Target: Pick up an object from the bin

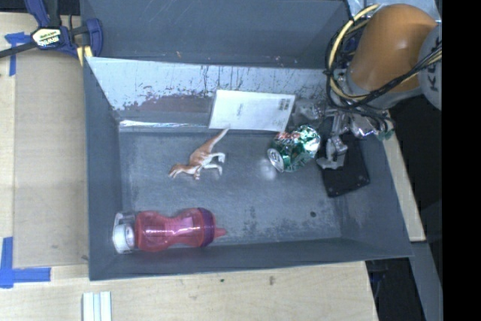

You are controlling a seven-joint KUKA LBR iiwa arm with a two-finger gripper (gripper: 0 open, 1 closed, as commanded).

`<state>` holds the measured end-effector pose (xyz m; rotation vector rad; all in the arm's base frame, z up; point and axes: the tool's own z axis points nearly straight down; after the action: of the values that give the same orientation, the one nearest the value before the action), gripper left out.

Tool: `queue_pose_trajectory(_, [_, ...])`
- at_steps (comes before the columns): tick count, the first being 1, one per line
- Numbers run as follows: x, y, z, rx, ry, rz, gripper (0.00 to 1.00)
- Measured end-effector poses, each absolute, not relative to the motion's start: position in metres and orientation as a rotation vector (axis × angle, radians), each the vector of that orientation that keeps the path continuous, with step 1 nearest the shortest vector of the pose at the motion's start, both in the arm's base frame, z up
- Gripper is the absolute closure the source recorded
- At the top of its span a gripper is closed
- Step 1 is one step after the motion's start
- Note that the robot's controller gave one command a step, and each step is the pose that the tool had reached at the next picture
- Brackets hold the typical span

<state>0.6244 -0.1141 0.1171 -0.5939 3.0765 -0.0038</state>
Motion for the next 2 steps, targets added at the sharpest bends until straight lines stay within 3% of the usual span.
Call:
queue_pose_trajectory(1, [0.627, -0.103, 0.101, -0.521, 3.087, -0.004, 0.0])
queue_pose_trajectory(2, [0.632, -0.115, 0.076, -1.135, 2.908, -0.003, 1.0])
